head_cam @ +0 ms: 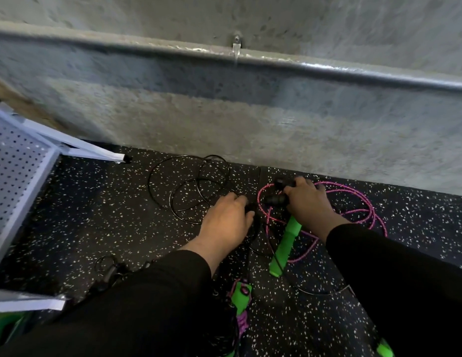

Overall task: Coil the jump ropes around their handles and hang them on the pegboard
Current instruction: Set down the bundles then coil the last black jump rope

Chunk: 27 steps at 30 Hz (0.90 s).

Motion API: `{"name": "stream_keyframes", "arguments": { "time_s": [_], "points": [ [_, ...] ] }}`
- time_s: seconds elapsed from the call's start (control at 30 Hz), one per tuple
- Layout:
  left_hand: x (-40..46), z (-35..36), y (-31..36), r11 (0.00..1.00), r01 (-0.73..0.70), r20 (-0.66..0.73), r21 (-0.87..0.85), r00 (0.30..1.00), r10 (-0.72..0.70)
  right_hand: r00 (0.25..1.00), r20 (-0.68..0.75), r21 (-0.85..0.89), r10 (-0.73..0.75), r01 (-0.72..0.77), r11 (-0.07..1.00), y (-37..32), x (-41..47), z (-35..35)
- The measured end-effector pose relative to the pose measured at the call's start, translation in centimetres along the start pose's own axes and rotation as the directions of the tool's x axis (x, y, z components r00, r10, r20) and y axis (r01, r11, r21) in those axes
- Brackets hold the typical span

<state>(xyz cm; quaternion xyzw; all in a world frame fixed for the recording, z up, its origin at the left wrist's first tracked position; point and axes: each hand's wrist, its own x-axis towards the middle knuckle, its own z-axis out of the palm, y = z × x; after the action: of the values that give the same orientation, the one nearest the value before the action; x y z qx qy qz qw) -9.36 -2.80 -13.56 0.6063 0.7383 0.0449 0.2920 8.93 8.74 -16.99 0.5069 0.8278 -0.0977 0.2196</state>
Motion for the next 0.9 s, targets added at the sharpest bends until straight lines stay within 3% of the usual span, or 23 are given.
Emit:
{"name": "stream_keyframes", "arguments": {
  "time_s": [0.2, 0.3, 0.43, 0.53, 0.6, 0.67, 0.8, 0.9],
  "points": [
    [-0.4, -3.5, 2.6, 0.996, -0.061, -0.157, -0.068, 0.986, 0.050, 0.942, -0.330, 0.057, -0.068, 0.092, 0.994, 2.1, -2.4, -5.4],
    [-0.1, -6.8, 5.8, 0.991, -0.137, -0.233, -0.009, 0.964, 0.131, 0.920, -0.379, 0.060, -0.100, 0.132, 0.989, 2.9, -5.1, -9.7],
    [-1.0, -11.2, 10.7, 0.970, -0.224, -0.163, 0.097, 0.958, 0.237, 0.867, -0.473, 0.065, -0.157, 0.212, 0.975, 3.0, -10.0, -15.7],
    [-3.7, -14.4, 13.6, 0.955, -0.287, -0.176, 0.069, 0.939, 0.295, 0.808, -0.557, 0.069, -0.193, 0.277, 0.958, 3.0, -14.5, -19.4],
    [-6.0, -16.8, 15.1, 0.946, -0.307, -0.248, 0.105, 0.913, 0.324, 0.795, -0.595, 0.121, -0.123, 0.240, 0.963, 3.6, -17.2, -22.2],
    [-8.3, -19.3, 16.1, 0.955, -0.292, -0.349, 0.052, 0.891, 0.291, 0.769, -0.639, 0.295, 0.018, 0.223, 0.929, 4.4, -19.8, -24.9],
    [-12.8, -24.3, 17.8, 0.940, -0.224, -0.418, -0.258, 0.903, 0.100, 0.616, -0.729, 0.606, 0.299, 0.378, 0.700, 5.6, -26.0, -30.4],
    [-16.3, -27.8, 19.2, 0.851, -0.273, -0.472, -0.449, 0.881, 0.034, 0.598, -0.685, 0.707, 0.416, 0.406, 0.580, 5.8, -30.6, -33.1]
  ]
}}
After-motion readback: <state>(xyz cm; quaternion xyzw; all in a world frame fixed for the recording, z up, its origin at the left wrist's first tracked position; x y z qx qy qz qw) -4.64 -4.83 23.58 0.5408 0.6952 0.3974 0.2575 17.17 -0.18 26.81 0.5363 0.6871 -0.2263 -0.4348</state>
